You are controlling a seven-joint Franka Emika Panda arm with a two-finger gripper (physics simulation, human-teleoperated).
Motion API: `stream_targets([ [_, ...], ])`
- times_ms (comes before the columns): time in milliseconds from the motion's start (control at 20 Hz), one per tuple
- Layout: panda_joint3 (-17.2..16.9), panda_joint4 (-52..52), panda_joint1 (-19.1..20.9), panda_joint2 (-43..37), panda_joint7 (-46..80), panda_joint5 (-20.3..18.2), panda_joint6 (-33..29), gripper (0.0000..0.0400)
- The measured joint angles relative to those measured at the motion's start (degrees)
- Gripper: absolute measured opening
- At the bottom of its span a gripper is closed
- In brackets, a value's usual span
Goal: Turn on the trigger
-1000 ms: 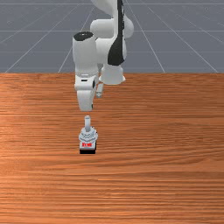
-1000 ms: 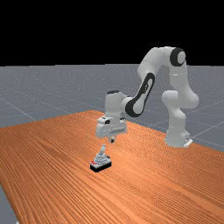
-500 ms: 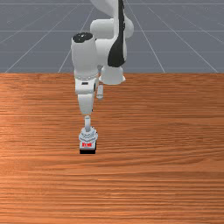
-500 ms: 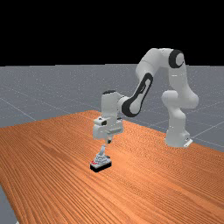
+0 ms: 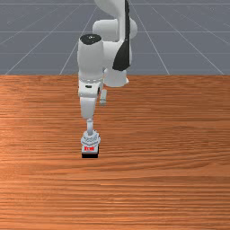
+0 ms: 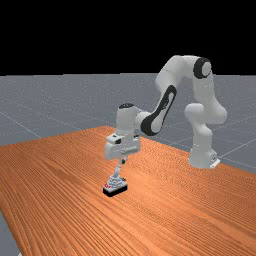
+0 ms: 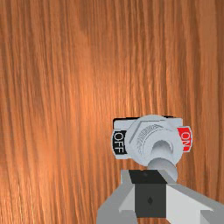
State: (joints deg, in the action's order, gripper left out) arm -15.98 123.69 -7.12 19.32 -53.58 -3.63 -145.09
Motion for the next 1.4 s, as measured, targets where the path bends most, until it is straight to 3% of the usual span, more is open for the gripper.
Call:
stream_targets([
  [150,2.75,4.03,2.89,-2.93,-8.31,-4.85,-0.79,0.0000],
  [300,2.37,5.93,2.65,-4.16,-7.30,-4.60,-1.48,0.0000],
  [350,1.98,3.78,2.38,-2.75,-5.35,-3.99,1.89,0.0000],
  [500,2.32,2.68,2.63,-0.14,-5.65,-4.54,1.89,0.0000],
  [550,2.37,5.21,2.44,-0.42,-3.92,-6.22,-3.72,0.0000],
  [600,4.29,4.82,4.50,-0.16,-9.64,-8.91,-2.68,0.0000],
  [650,3.77,6.73,3.82,-0.73,-8.59,-7.76,-7.10,0.0000],
  [750,4.05,7.21,4.10,-0.98,-9.10,-8.33,-8.24,0.0000],
  [800,1.84,5.68,2.16,-0.71,-5.16,-4.12,-4.32,0.0000],
  [850,3.26,6.80,3.47,-1.59,-7.93,-6.99,-6.24,0.0000],
  [900,3.05,5.60,3.45,-1.71,-8.99,-5.65,-3.04,0.0000],
  [1100,3.61,1.42,3.91,0.68,-10.02,-5.91,-1.41,0.0000],
  [1200,4.81,-0.58,5.30,1.72,-10.56,-9.45,0.35,0.0000],
  [1400,4.24,-4.49,4.60,3.18,-9.74,-7.27,1.74,0.0000],
])
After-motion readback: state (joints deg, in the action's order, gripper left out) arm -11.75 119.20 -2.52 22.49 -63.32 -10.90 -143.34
